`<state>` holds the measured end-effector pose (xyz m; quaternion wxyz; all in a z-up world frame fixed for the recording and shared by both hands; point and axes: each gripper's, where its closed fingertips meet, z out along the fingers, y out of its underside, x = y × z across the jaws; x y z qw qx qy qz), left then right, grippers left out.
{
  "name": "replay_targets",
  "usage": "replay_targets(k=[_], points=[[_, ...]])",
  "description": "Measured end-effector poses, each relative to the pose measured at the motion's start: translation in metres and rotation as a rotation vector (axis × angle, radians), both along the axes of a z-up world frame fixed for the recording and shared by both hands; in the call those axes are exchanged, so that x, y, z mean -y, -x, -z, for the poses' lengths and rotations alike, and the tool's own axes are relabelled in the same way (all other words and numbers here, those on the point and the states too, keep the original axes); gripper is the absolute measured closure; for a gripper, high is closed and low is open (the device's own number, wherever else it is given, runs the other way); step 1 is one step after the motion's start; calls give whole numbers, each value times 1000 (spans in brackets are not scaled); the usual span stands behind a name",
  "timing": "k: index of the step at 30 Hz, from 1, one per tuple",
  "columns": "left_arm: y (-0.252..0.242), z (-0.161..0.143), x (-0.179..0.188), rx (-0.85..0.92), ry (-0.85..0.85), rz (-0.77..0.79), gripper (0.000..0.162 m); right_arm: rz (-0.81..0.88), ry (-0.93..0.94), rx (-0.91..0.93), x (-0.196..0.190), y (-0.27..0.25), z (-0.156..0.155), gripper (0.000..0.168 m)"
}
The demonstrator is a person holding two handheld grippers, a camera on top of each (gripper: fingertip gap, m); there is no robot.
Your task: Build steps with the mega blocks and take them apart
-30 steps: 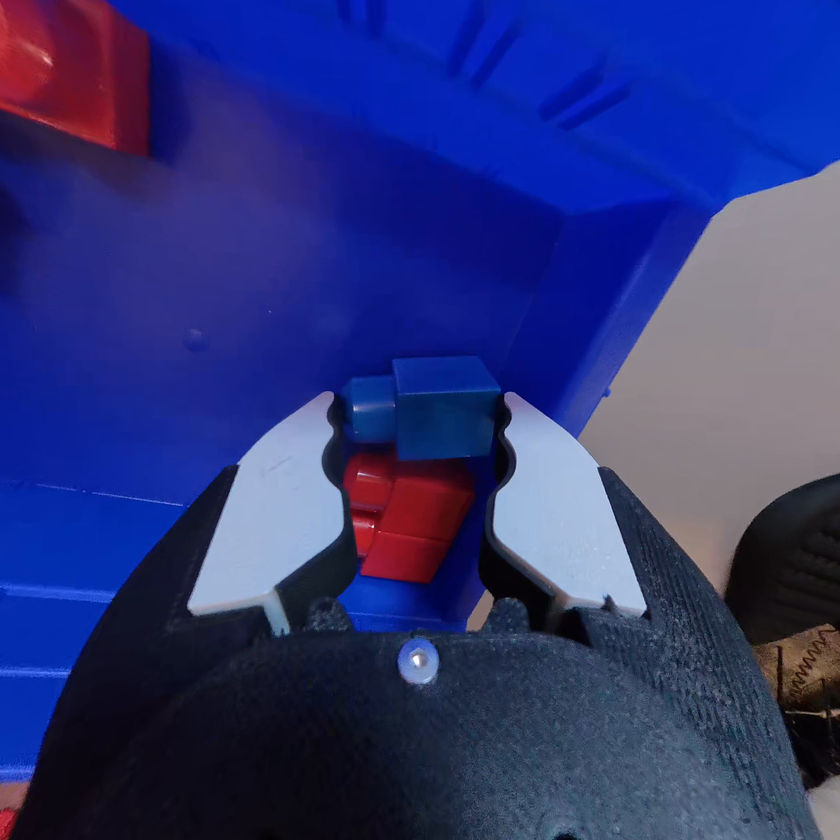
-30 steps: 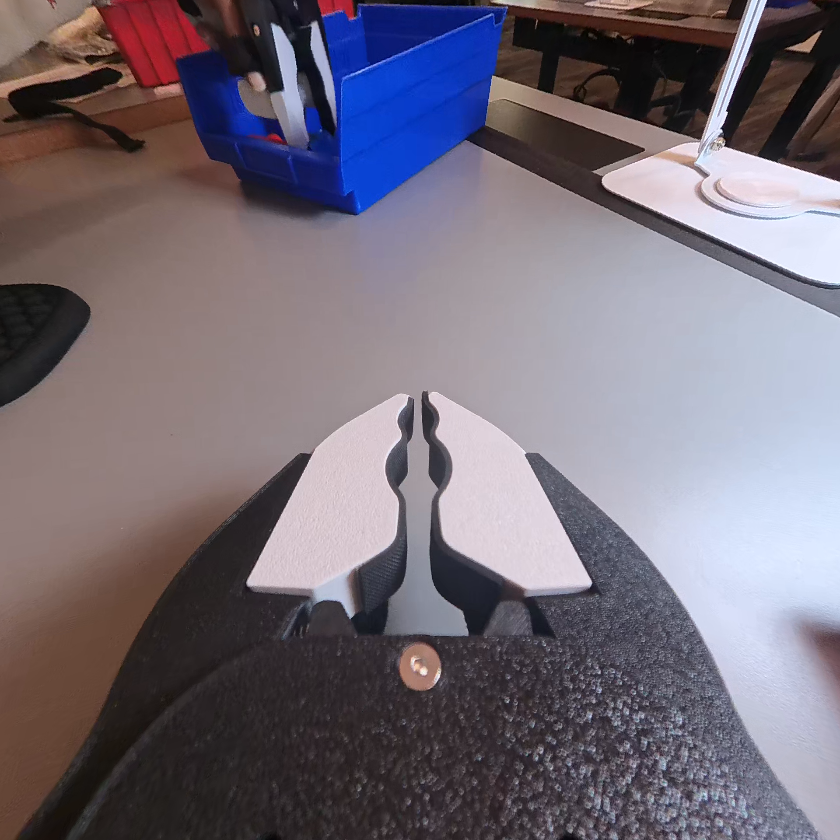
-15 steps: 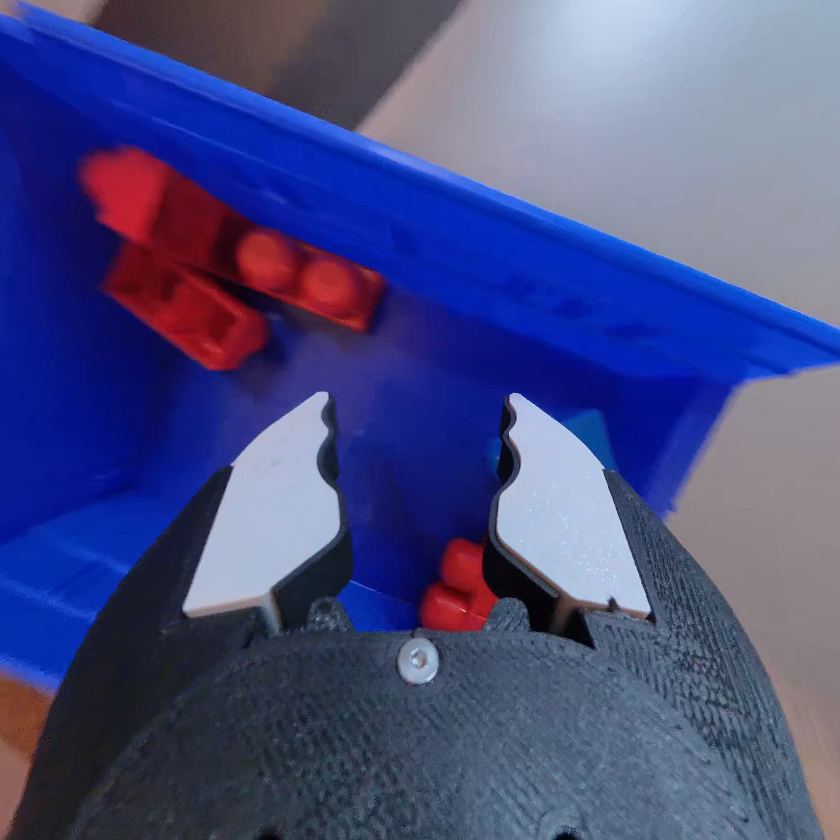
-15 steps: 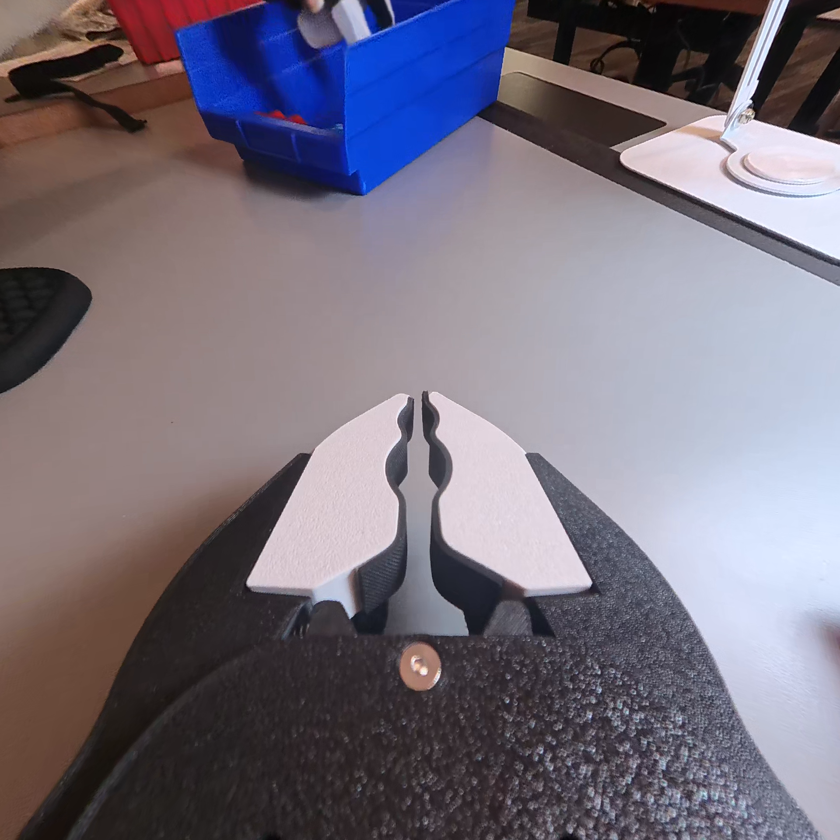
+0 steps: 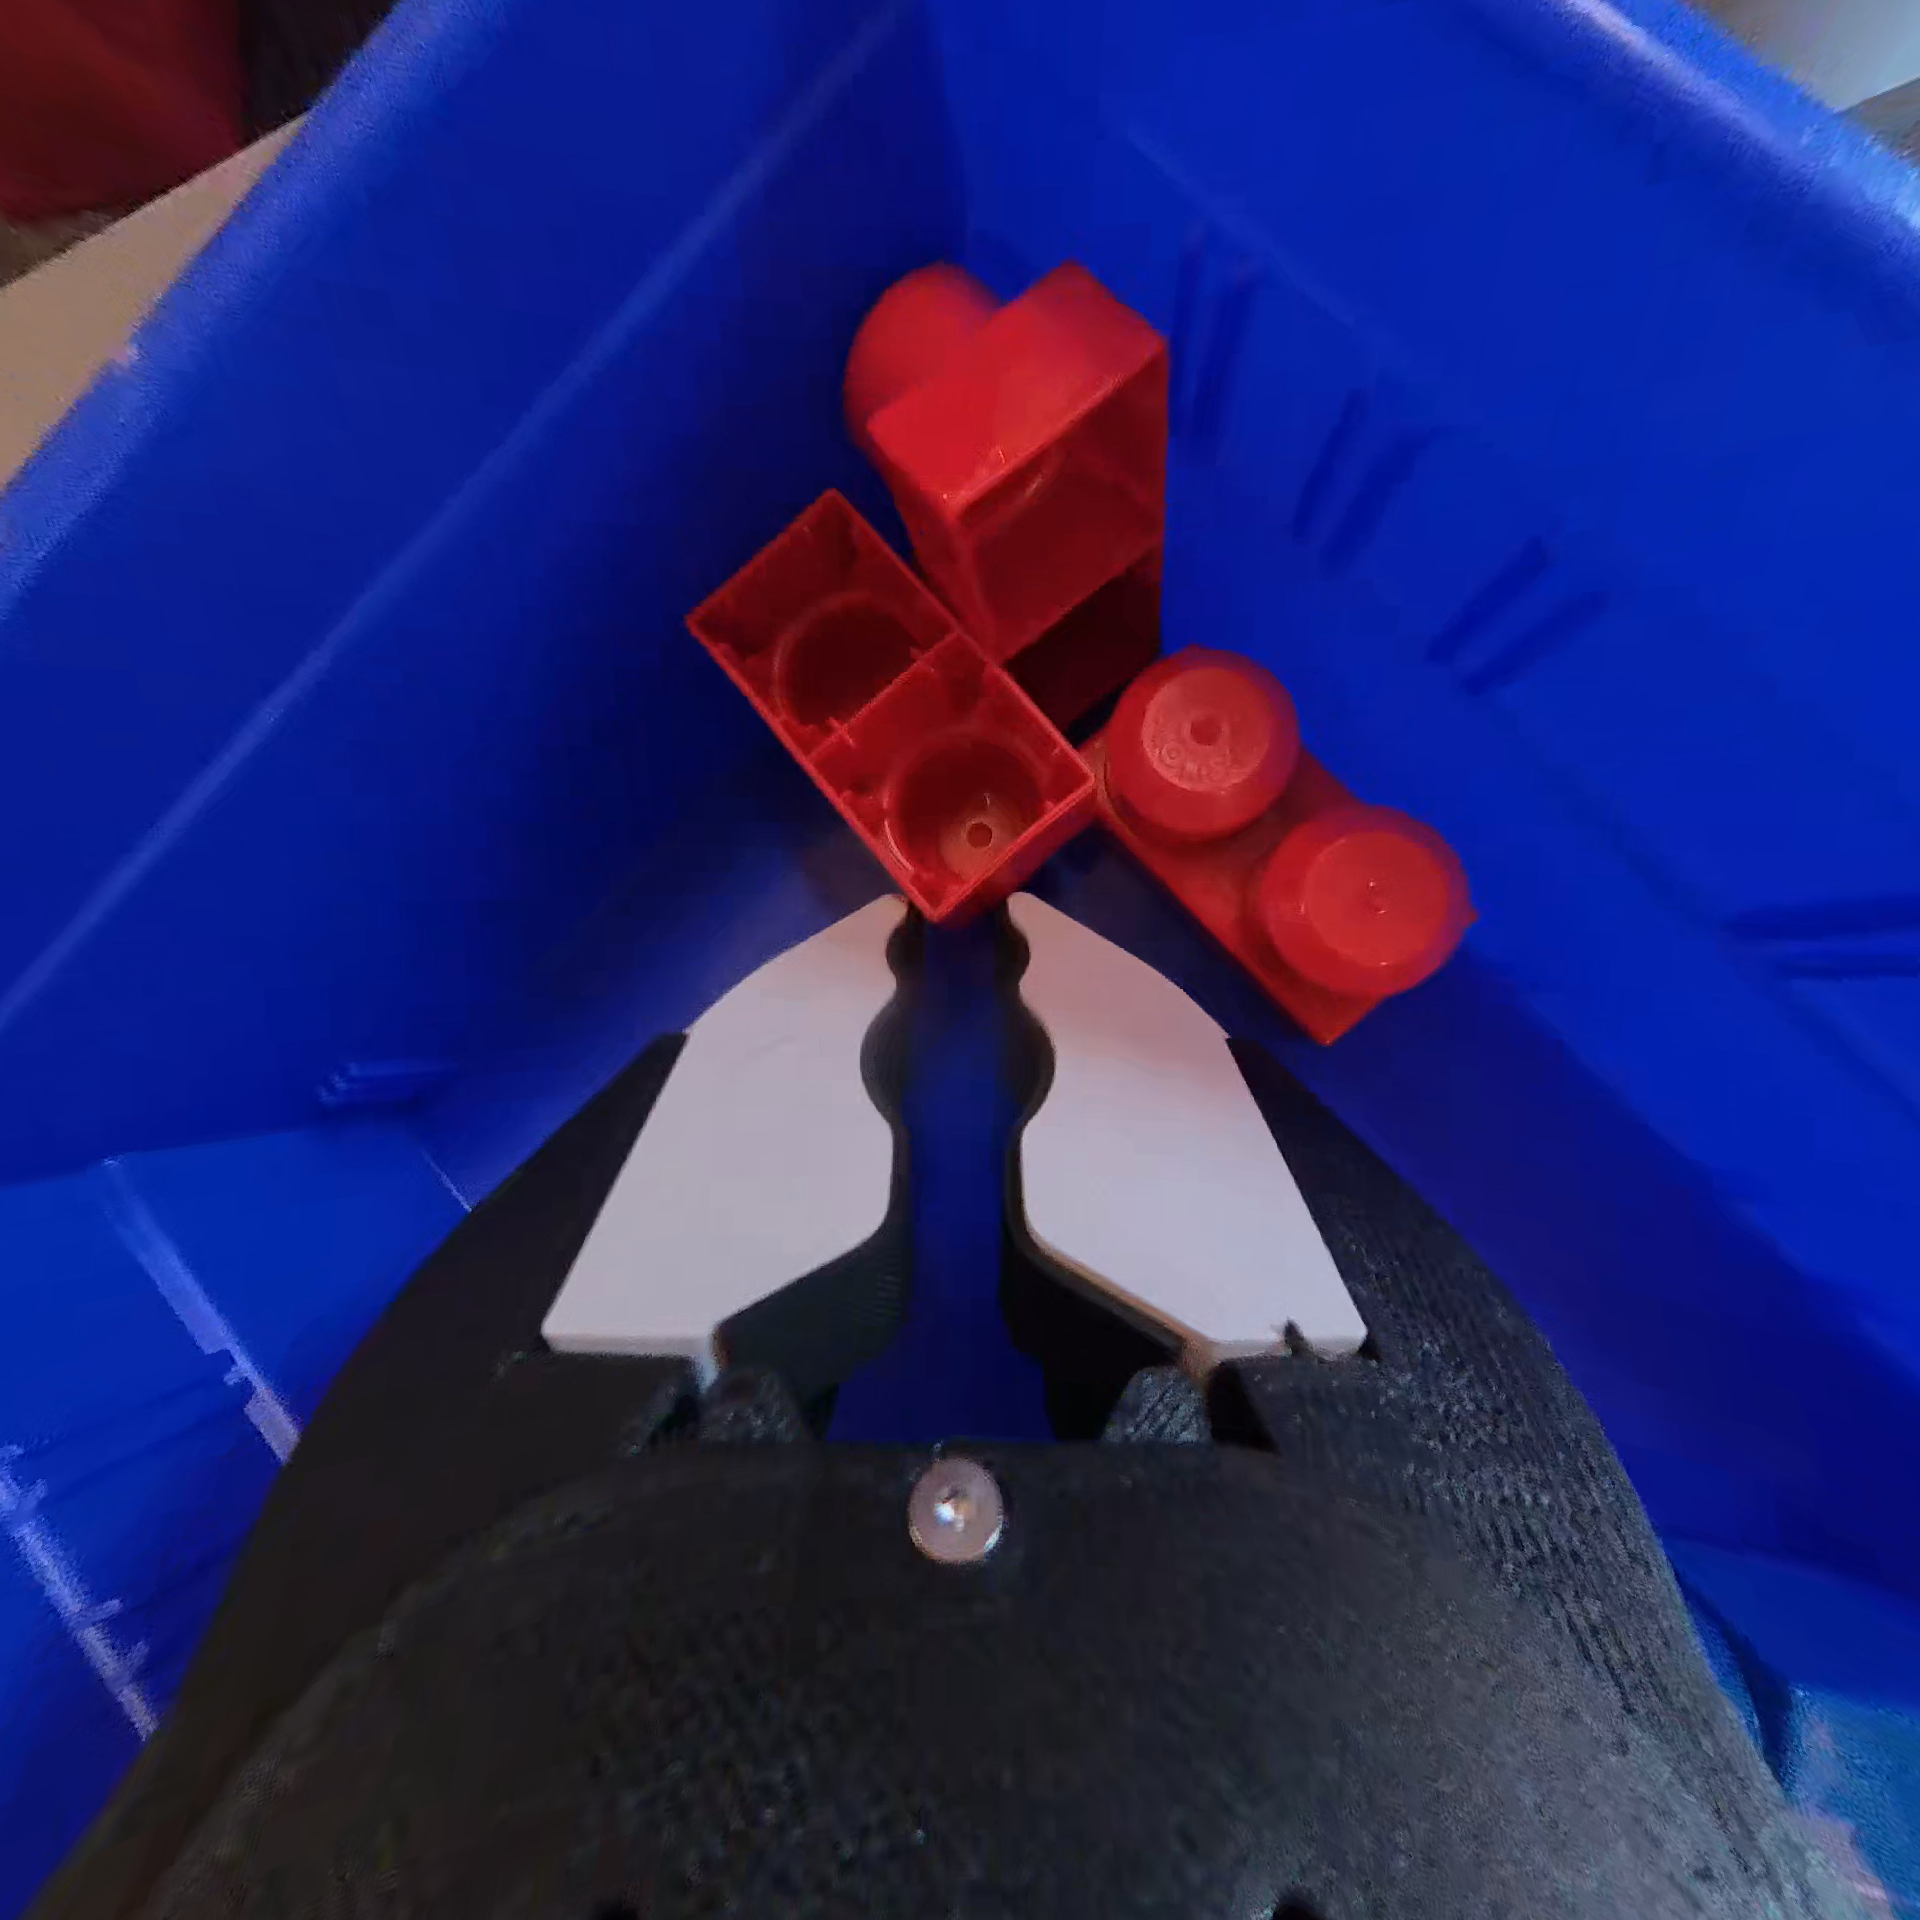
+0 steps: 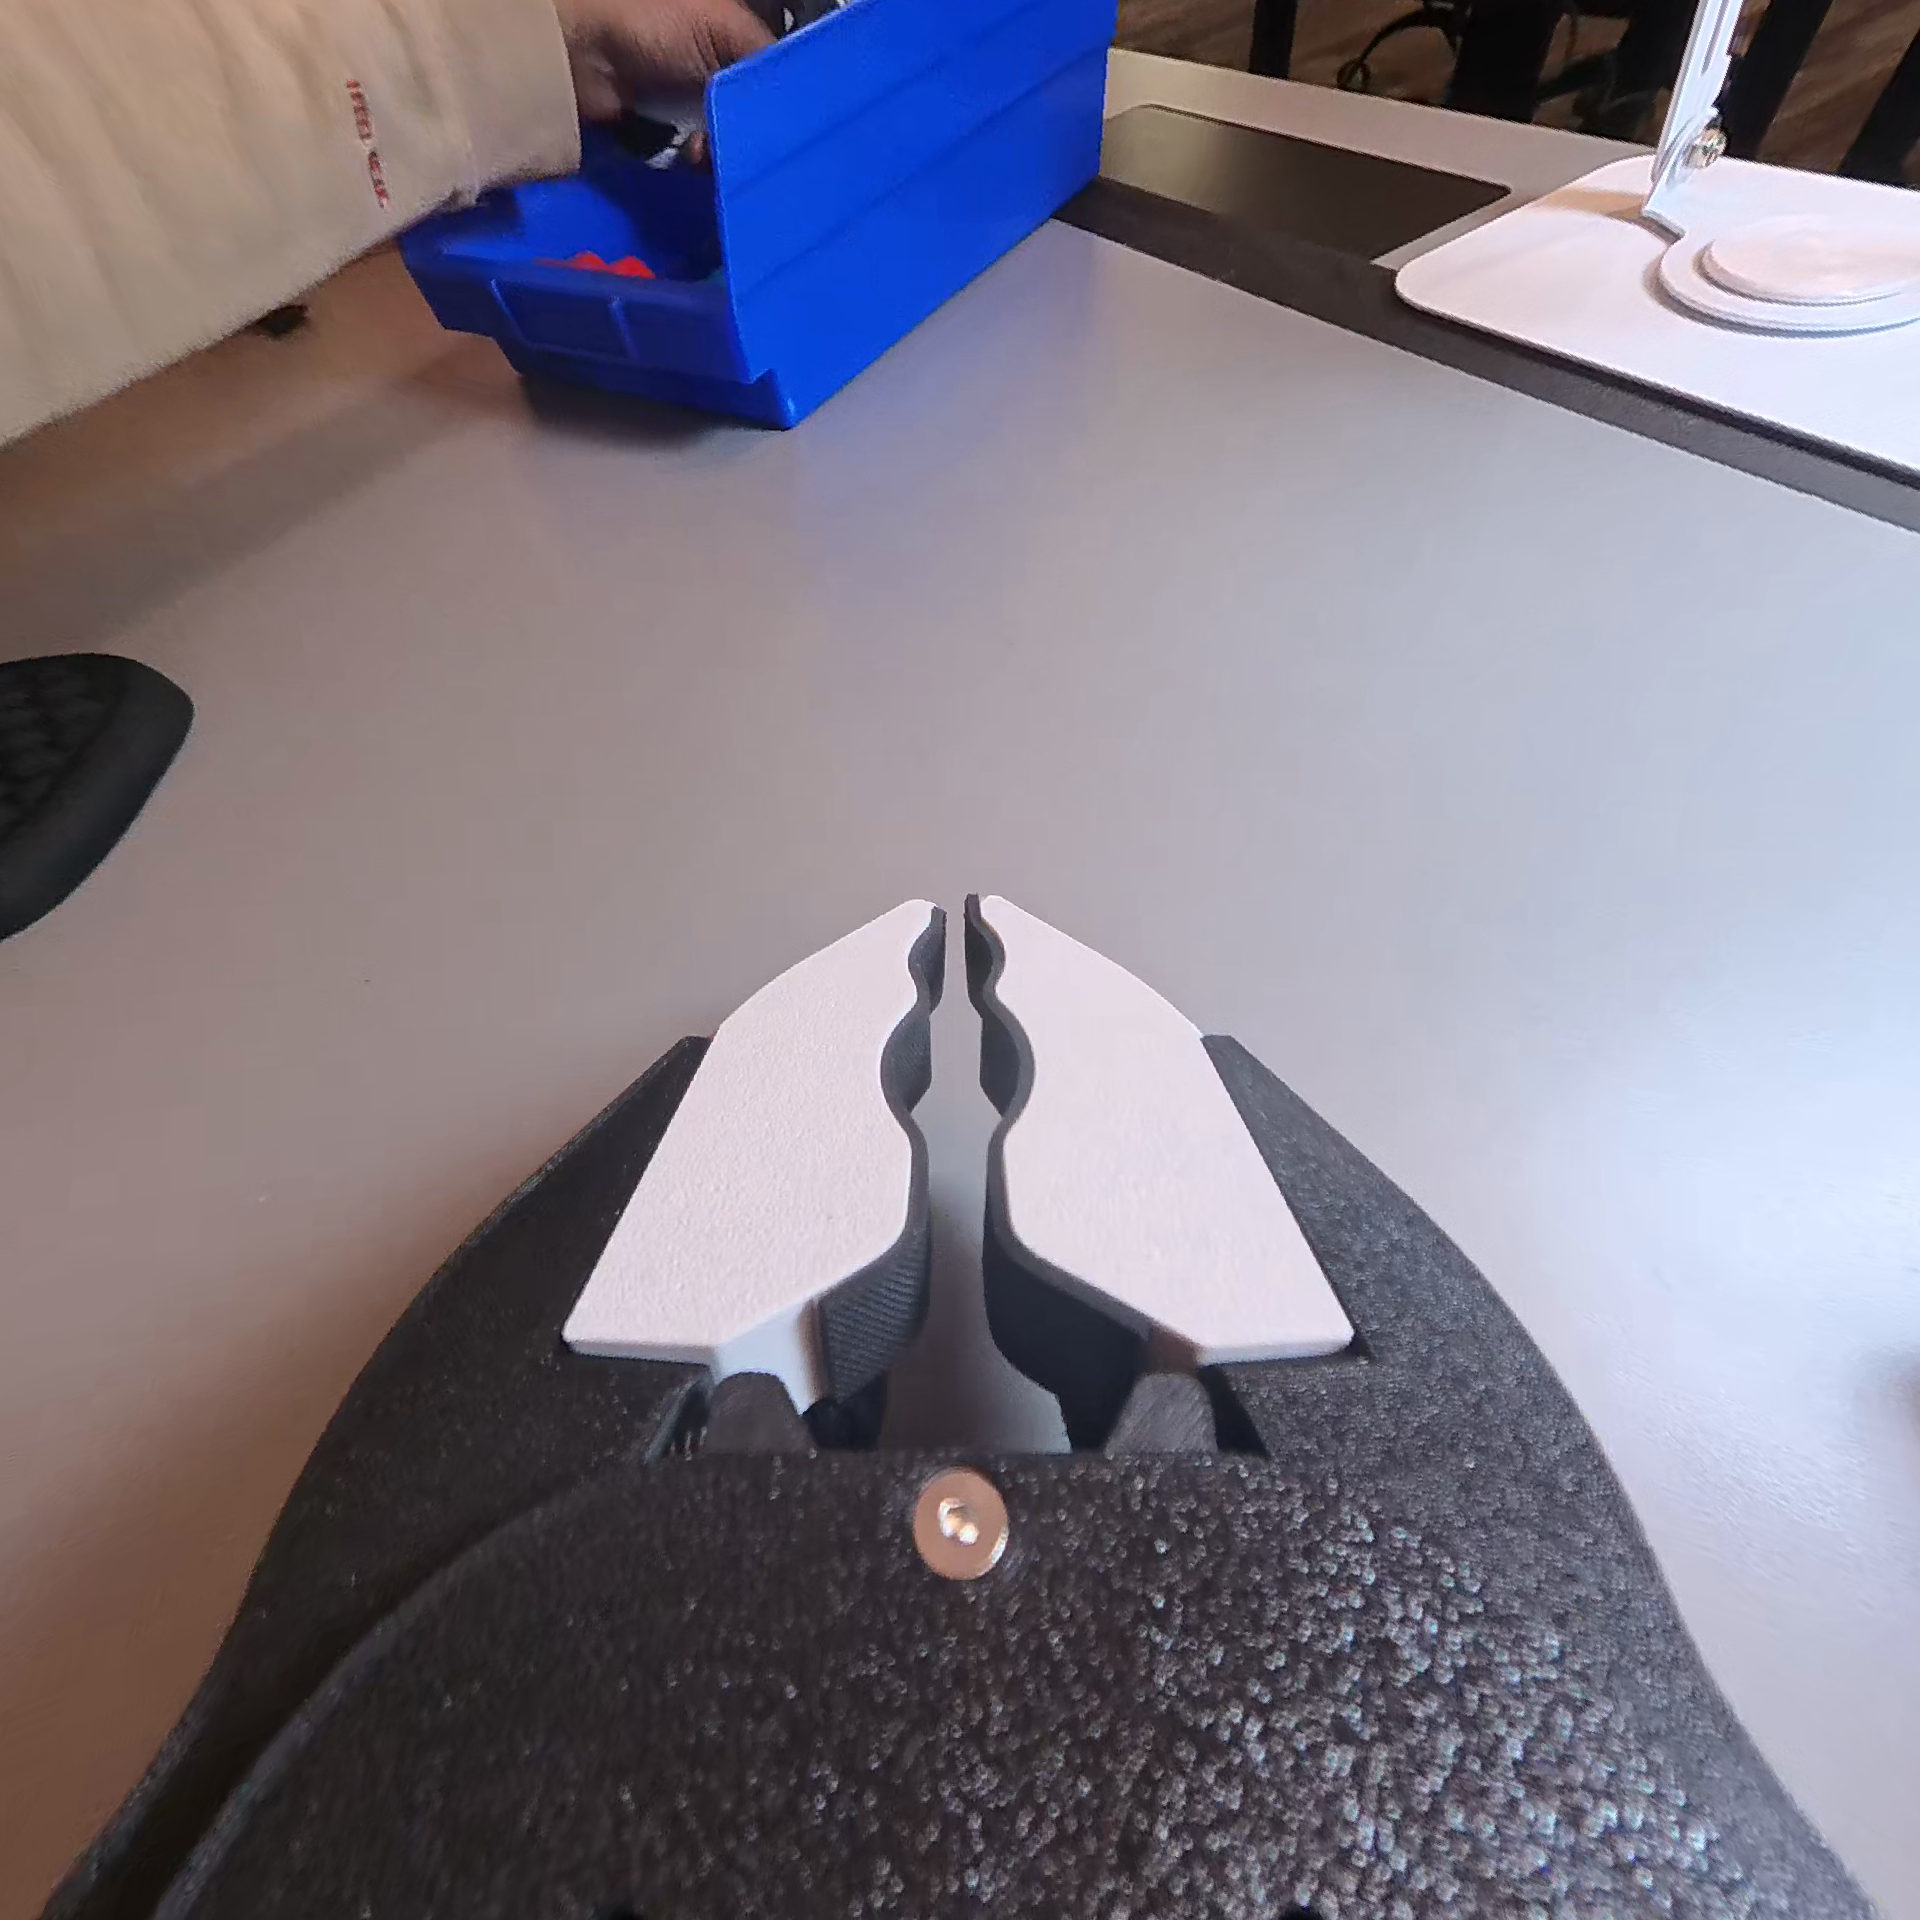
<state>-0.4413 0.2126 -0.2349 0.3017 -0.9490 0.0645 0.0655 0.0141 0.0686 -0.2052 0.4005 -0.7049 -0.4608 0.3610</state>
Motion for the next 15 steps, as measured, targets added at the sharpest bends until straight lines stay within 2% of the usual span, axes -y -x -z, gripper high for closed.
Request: replay_targets(k=[4, 9, 10, 12, 13, 15], points=[[7, -7, 7, -9, -27, 3, 160, -7, 6, -9, 1, 0, -1, 165], [11, -31, 13, -19, -111, -7, 161, -21, 1, -11, 4, 3, -2, 165], [9, -32, 14, -12, -111, -5, 154, -25, 0, -11, 5, 3, -2, 165], [5, -28, 14, 28, -77, -15, 116, -33, -9, -7, 8, 5, -3, 165], [4, -25, 14, 30, -62, -25, 103, -36, -17, -3, 9, 5, -3, 165], [3, -18, 8, 2, -72, -21, 94, -38, -33, 5, 10, 6, -2, 165]])
